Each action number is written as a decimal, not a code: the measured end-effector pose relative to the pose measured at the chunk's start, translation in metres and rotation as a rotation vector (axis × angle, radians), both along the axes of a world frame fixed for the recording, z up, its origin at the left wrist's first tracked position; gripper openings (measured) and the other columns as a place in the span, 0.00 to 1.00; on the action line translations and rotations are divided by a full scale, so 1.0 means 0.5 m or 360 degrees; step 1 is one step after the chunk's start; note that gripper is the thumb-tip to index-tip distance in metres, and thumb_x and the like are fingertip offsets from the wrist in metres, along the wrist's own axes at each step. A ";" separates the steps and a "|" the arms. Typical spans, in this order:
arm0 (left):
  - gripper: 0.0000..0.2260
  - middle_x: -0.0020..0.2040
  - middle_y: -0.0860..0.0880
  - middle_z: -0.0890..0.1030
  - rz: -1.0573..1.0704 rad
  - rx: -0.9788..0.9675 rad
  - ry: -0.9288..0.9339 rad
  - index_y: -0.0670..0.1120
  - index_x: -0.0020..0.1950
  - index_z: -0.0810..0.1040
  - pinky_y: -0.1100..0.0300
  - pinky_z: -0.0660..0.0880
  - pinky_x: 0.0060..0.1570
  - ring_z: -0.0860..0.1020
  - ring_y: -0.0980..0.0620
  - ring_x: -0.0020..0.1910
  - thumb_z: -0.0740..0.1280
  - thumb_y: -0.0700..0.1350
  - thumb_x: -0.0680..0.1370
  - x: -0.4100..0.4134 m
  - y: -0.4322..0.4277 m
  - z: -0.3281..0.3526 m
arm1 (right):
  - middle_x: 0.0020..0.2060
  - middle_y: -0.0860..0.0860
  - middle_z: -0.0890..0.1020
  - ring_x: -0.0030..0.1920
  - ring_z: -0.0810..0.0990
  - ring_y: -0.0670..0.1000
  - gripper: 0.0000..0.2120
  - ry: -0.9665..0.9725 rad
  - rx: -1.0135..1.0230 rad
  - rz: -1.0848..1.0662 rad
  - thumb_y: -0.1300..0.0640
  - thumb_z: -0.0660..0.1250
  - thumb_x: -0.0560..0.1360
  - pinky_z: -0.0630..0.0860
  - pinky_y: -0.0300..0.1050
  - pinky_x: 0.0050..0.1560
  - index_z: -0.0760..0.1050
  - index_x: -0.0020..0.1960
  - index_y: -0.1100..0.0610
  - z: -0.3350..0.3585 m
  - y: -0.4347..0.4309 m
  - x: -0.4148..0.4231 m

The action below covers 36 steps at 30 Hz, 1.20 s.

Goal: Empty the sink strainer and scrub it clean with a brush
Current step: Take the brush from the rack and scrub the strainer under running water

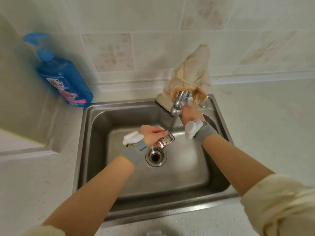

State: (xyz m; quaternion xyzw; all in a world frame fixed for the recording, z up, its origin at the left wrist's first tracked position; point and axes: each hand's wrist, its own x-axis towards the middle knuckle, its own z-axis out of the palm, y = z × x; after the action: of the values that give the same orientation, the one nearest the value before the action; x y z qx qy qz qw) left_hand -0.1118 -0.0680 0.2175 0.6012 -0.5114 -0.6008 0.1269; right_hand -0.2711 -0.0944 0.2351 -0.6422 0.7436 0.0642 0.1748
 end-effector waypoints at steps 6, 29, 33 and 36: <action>0.13 0.35 0.45 0.79 0.0048 0.0078 0.0098 0.41 0.55 0.80 0.71 0.66 0.17 0.74 0.61 0.17 0.69 0.45 0.74 -0.011 -0.009 -0.013 | 0.58 0.63 0.77 0.57 0.77 0.63 0.13 0.0042 -0.0001 0.0064 0.66 0.55 0.77 0.73 0.51 0.53 0.68 0.61 0.66 0.006 -0.010 -0.001; 0.18 0.36 0.48 0.76 0.0371 0.0428 0.0378 0.37 0.63 0.73 0.73 0.70 0.19 0.74 0.62 0.16 0.66 0.44 0.76 -0.029 -0.009 -0.013 | 0.55 0.64 0.79 0.47 0.75 0.58 0.19 -0.0006 0.0040 0.0126 0.66 0.54 0.79 0.73 0.52 0.50 0.54 0.31 0.56 0.025 -0.003 0.017; 0.18 0.35 0.48 0.76 0.0365 0.0423 0.0367 0.38 0.62 0.74 0.73 0.70 0.20 0.75 0.62 0.17 0.66 0.45 0.76 -0.031 -0.009 -0.011 | 0.56 0.64 0.79 0.51 0.77 0.60 0.20 0.0016 0.0068 0.0122 0.66 0.54 0.79 0.70 0.50 0.46 0.52 0.31 0.56 0.030 -0.002 0.020; 0.17 0.34 0.48 0.76 0.0337 0.0431 0.0358 0.39 0.62 0.74 0.73 0.70 0.21 0.74 0.62 0.17 0.66 0.46 0.76 -0.033 -0.012 -0.008 | 0.57 0.64 0.79 0.53 0.78 0.61 0.18 -0.0006 0.0089 0.0091 0.67 0.54 0.78 0.68 0.49 0.45 0.55 0.32 0.57 0.031 0.000 0.021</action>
State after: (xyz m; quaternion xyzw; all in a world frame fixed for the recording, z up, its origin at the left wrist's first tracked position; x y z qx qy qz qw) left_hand -0.1281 -0.0738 0.2135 0.5923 -0.3426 -0.7107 0.1637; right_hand -0.2608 -0.0945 0.2506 -0.6583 0.7224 0.0887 0.1922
